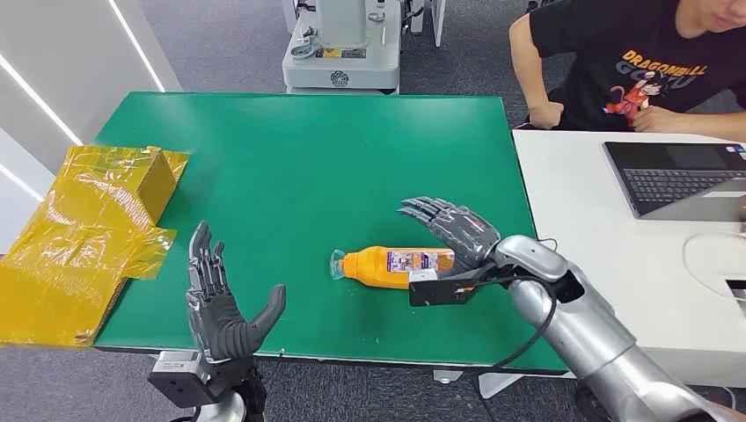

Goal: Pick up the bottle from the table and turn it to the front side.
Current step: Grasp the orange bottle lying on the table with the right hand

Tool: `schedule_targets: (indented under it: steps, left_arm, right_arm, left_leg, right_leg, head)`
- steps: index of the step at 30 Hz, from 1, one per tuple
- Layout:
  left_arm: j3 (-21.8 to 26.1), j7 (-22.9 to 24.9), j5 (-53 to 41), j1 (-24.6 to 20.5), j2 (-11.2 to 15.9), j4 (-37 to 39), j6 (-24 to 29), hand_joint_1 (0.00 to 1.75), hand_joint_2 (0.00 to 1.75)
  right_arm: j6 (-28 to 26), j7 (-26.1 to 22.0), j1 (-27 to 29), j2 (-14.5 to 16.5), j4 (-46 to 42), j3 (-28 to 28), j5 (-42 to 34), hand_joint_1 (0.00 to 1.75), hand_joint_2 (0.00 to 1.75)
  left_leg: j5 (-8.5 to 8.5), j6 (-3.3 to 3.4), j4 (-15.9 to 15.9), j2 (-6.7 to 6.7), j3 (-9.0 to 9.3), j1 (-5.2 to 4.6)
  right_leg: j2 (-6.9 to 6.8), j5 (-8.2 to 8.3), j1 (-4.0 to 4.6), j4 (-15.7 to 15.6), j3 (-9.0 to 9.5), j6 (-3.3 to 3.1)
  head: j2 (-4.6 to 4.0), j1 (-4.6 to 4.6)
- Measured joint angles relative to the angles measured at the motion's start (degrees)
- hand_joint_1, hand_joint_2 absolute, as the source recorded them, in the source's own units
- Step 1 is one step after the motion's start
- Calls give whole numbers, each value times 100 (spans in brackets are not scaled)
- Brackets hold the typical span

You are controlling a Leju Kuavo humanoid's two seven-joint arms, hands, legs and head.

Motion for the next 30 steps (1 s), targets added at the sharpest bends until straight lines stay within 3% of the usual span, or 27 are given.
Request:
schedule_targets:
  steps: [8, 15, 26, 27, 30]
  left_arm:
    - [-150, 0, 144, -12, 99, -25, 10, 0, 175]
    - [-299, 0, 204, -53, 171, -25, 29, 0, 175]
    - [-368, 0, 189, -36, 225, -57, 164, 0, 175]
    - [-368, 0, 188, -33, 227, -59, 169, 0, 175]
    - [-368, 0, 185, -21, 233, -72, 184, 0, 175]
  right_arm:
    - [682, -48, -819, -10, 1082, 767, -552, 0, 175]
    - [256, 32, -691, 4, 1903, 1241, -873, 0, 175]
    - [-239, 173, -390, 80, 2435, 1450, -972, 0, 175]
    - [-292, 172, -387, 100, 2472, 1452, -978, 9, 175]
    - [-543, 173, -366, 164, 2583, 1456, -985, 139, 175]
  left_leg:
    - [0, 0, 0, -2, -1, 0]
    - [-1, 1, 0, -11, -5, -1]
    - [-1, 1, 0, -9, -2, 1]
    - [-1, 1, 0, -8, -1, 1]
    - [-1, 1, 0, -7, 1, 1]
  right_leg:
    - [-2, -2, 1, 0, -1, 1]
    - [-8, -2, 1, -3, 0, 2]
    - [-6, -2, 1, -2, 0, 1]
    - [-6, -2, 1, -2, 1, 1]
    - [-4, -2, 2, -2, 3, 1]
  head:
    - [0, 0]
    - [0, 1]
    - [0, -1]
    - [0, -1]
    - [0, 0]
